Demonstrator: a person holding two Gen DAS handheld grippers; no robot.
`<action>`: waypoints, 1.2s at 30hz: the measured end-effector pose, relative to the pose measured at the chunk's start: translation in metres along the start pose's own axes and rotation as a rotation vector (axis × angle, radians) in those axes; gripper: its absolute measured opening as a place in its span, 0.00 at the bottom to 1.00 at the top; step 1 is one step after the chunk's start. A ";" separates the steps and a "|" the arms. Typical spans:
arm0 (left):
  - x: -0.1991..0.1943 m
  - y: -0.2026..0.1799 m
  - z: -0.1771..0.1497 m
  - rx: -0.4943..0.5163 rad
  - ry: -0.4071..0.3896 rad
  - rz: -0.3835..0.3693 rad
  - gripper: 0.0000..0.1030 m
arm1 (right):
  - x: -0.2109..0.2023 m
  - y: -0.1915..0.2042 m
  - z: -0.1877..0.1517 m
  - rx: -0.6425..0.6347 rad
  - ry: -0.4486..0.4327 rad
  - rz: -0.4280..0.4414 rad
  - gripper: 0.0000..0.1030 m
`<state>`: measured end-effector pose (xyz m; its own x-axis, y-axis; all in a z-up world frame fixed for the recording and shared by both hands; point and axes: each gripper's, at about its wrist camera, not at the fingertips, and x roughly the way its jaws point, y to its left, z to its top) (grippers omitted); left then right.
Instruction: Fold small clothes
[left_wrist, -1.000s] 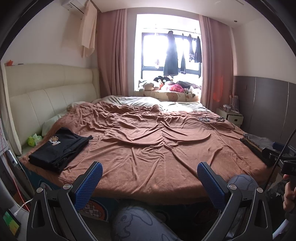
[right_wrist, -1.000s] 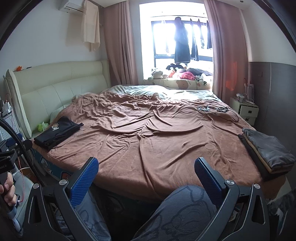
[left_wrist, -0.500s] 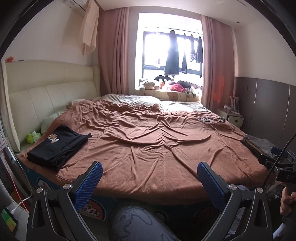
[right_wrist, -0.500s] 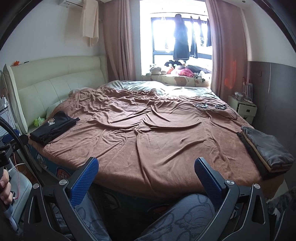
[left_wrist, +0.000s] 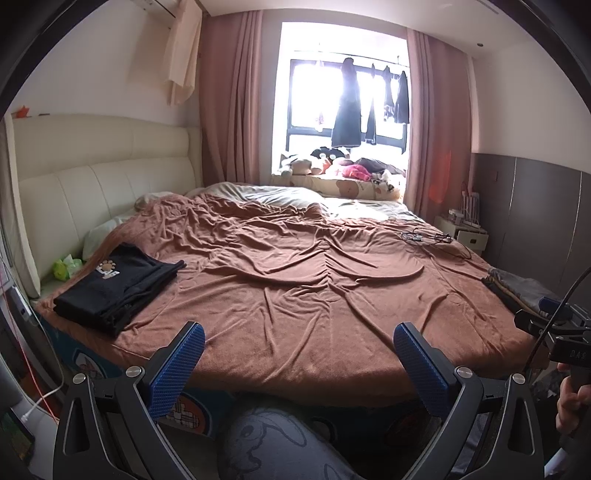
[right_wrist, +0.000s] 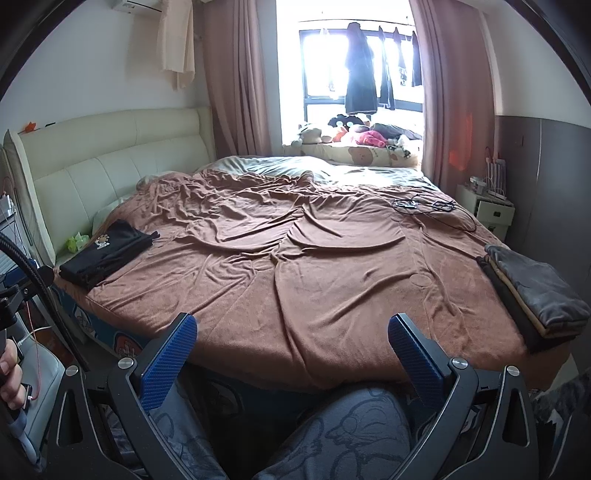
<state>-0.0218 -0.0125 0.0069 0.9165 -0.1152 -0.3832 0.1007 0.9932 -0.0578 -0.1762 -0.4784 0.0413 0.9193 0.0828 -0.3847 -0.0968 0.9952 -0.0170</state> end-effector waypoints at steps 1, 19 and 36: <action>0.000 0.000 0.000 0.001 -0.001 0.001 1.00 | 0.000 0.000 0.000 0.004 0.000 0.001 1.00; -0.002 0.009 -0.001 -0.013 0.000 0.006 1.00 | 0.004 -0.001 0.005 0.014 0.011 0.006 1.00; -0.001 0.012 -0.002 -0.023 0.008 0.005 1.00 | 0.007 0.000 0.008 0.008 0.017 0.007 1.00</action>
<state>-0.0223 -0.0007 0.0050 0.9136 -0.1106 -0.3912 0.0874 0.9932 -0.0768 -0.1671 -0.4776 0.0457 0.9119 0.0890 -0.4005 -0.1001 0.9949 -0.0069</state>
